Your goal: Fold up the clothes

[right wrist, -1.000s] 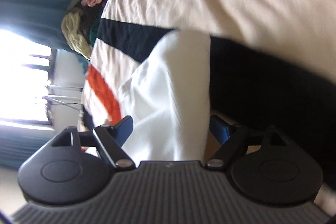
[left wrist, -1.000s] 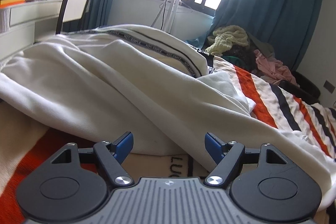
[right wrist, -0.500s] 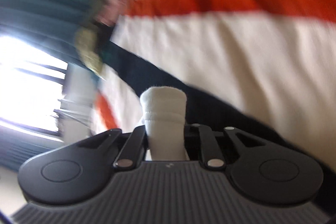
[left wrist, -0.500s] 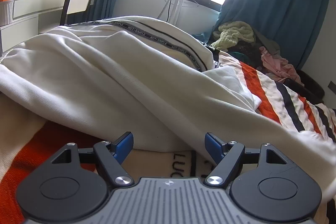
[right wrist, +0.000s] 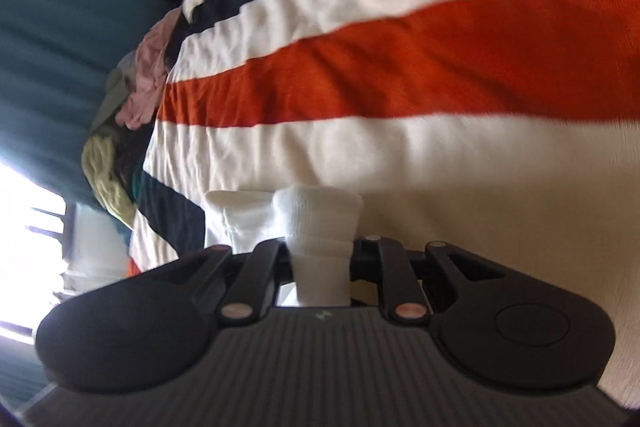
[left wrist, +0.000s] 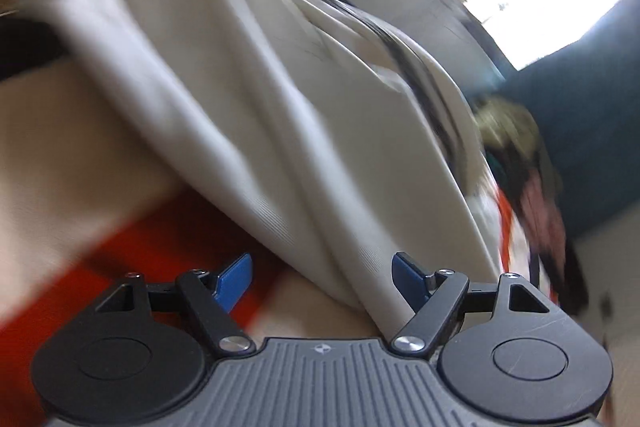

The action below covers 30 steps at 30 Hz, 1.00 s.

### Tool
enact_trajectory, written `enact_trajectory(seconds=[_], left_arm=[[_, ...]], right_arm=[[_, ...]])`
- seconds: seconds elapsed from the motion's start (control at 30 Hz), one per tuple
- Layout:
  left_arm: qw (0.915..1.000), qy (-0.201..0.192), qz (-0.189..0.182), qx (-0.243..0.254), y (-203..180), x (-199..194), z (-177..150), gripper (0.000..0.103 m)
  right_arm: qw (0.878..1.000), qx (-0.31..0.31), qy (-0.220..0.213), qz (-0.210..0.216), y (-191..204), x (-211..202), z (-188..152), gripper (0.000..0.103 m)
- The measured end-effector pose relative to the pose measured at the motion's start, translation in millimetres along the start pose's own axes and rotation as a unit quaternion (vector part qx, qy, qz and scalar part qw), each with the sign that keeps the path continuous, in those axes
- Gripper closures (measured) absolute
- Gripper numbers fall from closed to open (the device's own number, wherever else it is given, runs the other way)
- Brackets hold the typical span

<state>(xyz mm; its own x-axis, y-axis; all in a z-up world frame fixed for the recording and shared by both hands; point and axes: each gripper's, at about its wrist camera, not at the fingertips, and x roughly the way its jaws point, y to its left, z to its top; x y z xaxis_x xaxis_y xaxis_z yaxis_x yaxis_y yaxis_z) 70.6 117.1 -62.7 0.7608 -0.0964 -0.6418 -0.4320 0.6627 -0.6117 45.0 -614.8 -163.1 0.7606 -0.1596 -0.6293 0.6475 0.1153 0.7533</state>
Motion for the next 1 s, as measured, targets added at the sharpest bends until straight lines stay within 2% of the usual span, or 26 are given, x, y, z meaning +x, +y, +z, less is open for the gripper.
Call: enact_trajectory(seconds=[0.1, 0.2, 0.33, 0.4, 0.43, 0.47, 0.5, 0.7, 0.83, 0.93, 1.0], left_arm=[[0.9976, -0.017, 0.022, -0.064, 22.5, -11.5, 31.7, 0.023], [0.9911, -0.044, 0.036, -0.120, 44.5, -21.5, 58.8, 0.024], [0.9882, -0.090, 0.066, -0.105, 50.5, -20.7, 78.9, 0.030], [0.9864, -0.095, 0.079, -0.108, 57.4, -16.1, 88.5, 0.044], [0.9855, -0.096, 0.091, -0.107, 62.0, -14.1, 93.5, 0.062], [0.9848, -0.097, 0.102, -0.103, 65.1, -12.0, 98.1, 0.087], [0.9845, -0.097, 0.106, -0.101, 68.5, -11.9, 102.6, 0.092], [0.9868, -0.106, 0.068, -0.102, 83.3, -60.5, 136.5, 0.096], [0.9900, -0.106, 0.011, -0.093, 90.0, -112.0, 156.7, 0.096], [0.9928, -0.095, 0.007, -0.073, 98.7, -139.5, 157.5, 0.096], [0.9946, -0.081, 0.026, -0.059, 111.4, -142.2, 153.1, 0.096]], right_arm=[[1.000, -0.019, -0.005, 0.000, 0.9, -0.3, -4.2, 0.088], [0.999, -0.031, -0.011, 0.003, 8.2, 0.2, -3.1, 0.088], [0.999, -0.033, -0.013, 0.001, 11.9, 4.2, 1.5, 0.088], [0.999, -0.047, -0.017, -0.003, 15.0, 3.1, 0.9, 0.088], [0.998, -0.060, -0.021, -0.006, 17.9, 2.6, 0.1, 0.088], [0.997, -0.073, -0.026, -0.009, 20.9, 2.0, -0.7, 0.088], [0.996, -0.081, -0.030, -0.010, 23.1, 1.1, -1.6, 0.088], [0.995, -0.086, -0.055, -0.006, 26.8, -8.0, -4.0, 0.089], [0.996, -0.065, -0.052, -0.023, 22.0, -20.9, -6.7, 0.088], [0.997, -0.044, -0.041, -0.048, 14.6, -32.7, -8.6, 0.088], [0.996, -0.025, -0.035, -0.072, 6.1, -39.3, -10.6, 0.088]])
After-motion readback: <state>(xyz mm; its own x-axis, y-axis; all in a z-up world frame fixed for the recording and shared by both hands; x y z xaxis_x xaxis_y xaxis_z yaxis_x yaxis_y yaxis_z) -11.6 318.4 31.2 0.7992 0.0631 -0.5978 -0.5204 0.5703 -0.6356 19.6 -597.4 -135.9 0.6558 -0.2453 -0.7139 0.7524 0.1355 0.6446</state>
